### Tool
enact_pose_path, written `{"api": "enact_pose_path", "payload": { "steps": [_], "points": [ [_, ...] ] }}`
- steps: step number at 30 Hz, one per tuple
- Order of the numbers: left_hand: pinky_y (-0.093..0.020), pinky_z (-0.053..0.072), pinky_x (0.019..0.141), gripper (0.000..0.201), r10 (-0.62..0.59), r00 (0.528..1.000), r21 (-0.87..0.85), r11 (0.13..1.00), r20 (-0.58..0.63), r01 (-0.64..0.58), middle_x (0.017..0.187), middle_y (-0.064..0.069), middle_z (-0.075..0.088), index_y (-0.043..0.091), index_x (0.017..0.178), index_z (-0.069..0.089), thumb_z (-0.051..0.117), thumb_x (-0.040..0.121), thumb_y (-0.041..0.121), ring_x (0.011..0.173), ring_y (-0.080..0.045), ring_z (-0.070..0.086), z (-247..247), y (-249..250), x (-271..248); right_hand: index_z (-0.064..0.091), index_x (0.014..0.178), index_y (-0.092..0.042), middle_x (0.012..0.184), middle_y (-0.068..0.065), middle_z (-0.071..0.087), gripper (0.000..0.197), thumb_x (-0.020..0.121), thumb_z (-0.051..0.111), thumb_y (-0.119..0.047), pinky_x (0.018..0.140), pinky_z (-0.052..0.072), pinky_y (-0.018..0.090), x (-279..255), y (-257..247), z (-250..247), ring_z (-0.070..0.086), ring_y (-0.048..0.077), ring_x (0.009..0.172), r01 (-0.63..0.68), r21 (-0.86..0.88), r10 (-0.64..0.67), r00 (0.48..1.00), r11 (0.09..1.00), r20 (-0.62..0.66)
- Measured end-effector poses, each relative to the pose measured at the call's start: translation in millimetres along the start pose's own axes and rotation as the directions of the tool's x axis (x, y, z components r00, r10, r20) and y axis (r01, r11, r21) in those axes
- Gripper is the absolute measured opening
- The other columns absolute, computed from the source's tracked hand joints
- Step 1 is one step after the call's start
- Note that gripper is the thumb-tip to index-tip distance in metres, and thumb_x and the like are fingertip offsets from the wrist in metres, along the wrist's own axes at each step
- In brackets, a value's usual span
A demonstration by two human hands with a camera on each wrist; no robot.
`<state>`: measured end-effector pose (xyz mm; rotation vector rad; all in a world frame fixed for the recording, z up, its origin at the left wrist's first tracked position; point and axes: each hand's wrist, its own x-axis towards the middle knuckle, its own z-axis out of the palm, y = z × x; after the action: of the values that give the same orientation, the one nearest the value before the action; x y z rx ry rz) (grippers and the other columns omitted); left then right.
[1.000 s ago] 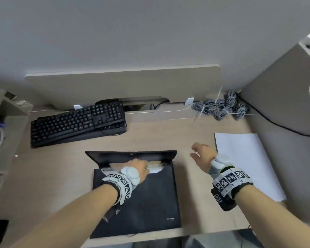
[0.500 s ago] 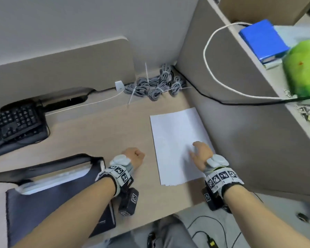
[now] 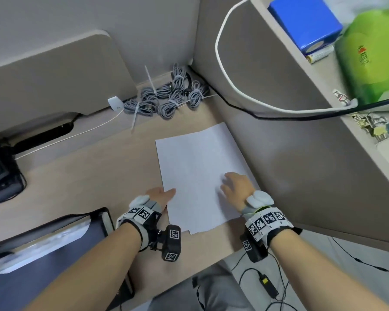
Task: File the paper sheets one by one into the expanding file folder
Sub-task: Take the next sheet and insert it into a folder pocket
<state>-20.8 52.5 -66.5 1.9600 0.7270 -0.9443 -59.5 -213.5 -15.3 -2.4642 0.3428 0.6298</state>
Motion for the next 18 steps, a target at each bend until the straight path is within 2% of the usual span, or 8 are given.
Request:
{"api": "enact_pose_path", "payload": {
  "steps": [2,5,8,11,13,15,17,18],
  "points": [
    [-0.042,0.058,0.076,0.048,0.020,1.000,0.011,1.000,0.017,-0.020,0.082,-0.013,0.073,0.005,0.081,0.068,0.066,0.065,0.049,0.075,-0.032,0.070,1.3,3.0,2.1,0.055,0.126,-0.007,0.128,0.010,0.060,0.043,0.089,0.058,-0.028,0.101,0.042,0.035,-0.4,5.9,-6.3,0.053,0.029,0.120,-0.043,-0.003,0.042,0.998,0.999,-0.043],
    [-0.035,0.044,0.059,0.029,0.053,0.997,-0.003,0.999,0.051,-0.053,0.063,-0.017,0.065,0.004,0.063,0.061,0.068,0.077,0.029,0.061,-0.028,0.059,2.7,14.6,-6.3,0.057,0.115,-0.001,0.118,0.015,0.062,0.036,0.089,0.058,-0.027,0.095,0.045,0.042,-1.3,9.3,-6.2,0.055,0.034,0.112,-0.096,-0.056,0.095,0.995,0.994,-0.015],
    [-0.032,0.046,0.056,0.024,0.036,0.998,-0.010,0.999,0.053,-0.035,0.071,-0.013,0.067,0.002,0.078,0.065,0.068,0.083,0.026,0.063,-0.026,0.061,4.4,16.7,-1.4,0.057,0.109,-0.003,0.105,0.014,0.066,0.035,0.087,0.058,-0.029,0.085,0.049,0.045,-3.4,0.4,-0.1,0.058,0.035,0.101,-0.099,-0.055,0.099,0.995,0.994,-0.012],
    [-0.039,0.057,0.075,0.041,0.019,0.997,-0.007,1.000,0.074,-0.018,0.096,-0.018,0.071,-0.001,0.099,0.067,0.074,0.076,0.033,0.086,-0.034,0.069,1.6,13.9,8.2,0.052,0.113,-0.017,0.108,0.006,0.065,0.038,0.083,0.053,-0.040,0.083,0.052,0.042,-4.4,-2.9,3.3,0.061,0.029,0.099,-0.150,0.028,0.149,0.988,0.988,0.031],
    [-0.042,0.054,0.081,0.052,0.023,0.996,-0.030,0.999,0.087,-0.020,0.107,-0.026,0.067,-0.007,0.109,0.064,0.078,0.072,0.026,0.096,-0.042,0.066,-2.2,11.8,16.3,0.048,0.120,-0.027,0.119,0.000,0.064,0.042,0.083,0.052,-0.046,0.091,0.051,0.040,-4.5,-1.4,3.4,0.062,0.023,0.106,-0.201,0.112,0.196,0.979,0.973,0.054],
    [-0.044,0.054,0.080,0.059,0.011,0.997,-0.015,1.000,0.073,-0.010,0.109,-0.025,0.067,-0.007,0.112,0.063,0.079,0.066,0.025,0.097,-0.042,0.066,-5.9,9.1,21.4,0.049,0.128,-0.022,0.128,0.001,0.060,0.045,0.087,0.057,-0.039,0.099,0.046,0.038,-3.7,-1.6,0.6,0.058,0.022,0.116,-0.218,0.202,0.220,0.975,0.955,0.012],
    [-0.039,0.052,0.075,0.052,0.005,0.997,-0.008,1.000,0.076,-0.004,0.115,-0.029,0.064,-0.012,0.114,0.059,0.076,0.074,0.017,0.102,-0.045,0.063,-8.9,9.7,25.7,0.050,0.132,-0.014,0.132,0.005,0.057,0.046,0.090,0.060,-0.029,0.102,0.042,0.032,-2.0,0.9,-3.0,0.054,0.023,0.122,-0.236,0.250,0.255,0.966,0.939,-0.047],
    [-0.039,0.052,0.079,0.046,0.007,0.998,-0.010,1.000,0.068,-0.006,0.117,-0.028,0.063,-0.012,0.114,0.059,0.074,0.079,0.013,0.105,-0.045,0.062,-9.6,9.4,26.2,0.049,0.132,-0.012,0.133,0.006,0.056,0.046,0.090,0.060,-0.028,0.101,0.041,0.031,-2.0,1.2,-4.1,0.053,0.023,0.123,-0.251,0.257,0.272,0.961,0.933,-0.047]
  ]
}}
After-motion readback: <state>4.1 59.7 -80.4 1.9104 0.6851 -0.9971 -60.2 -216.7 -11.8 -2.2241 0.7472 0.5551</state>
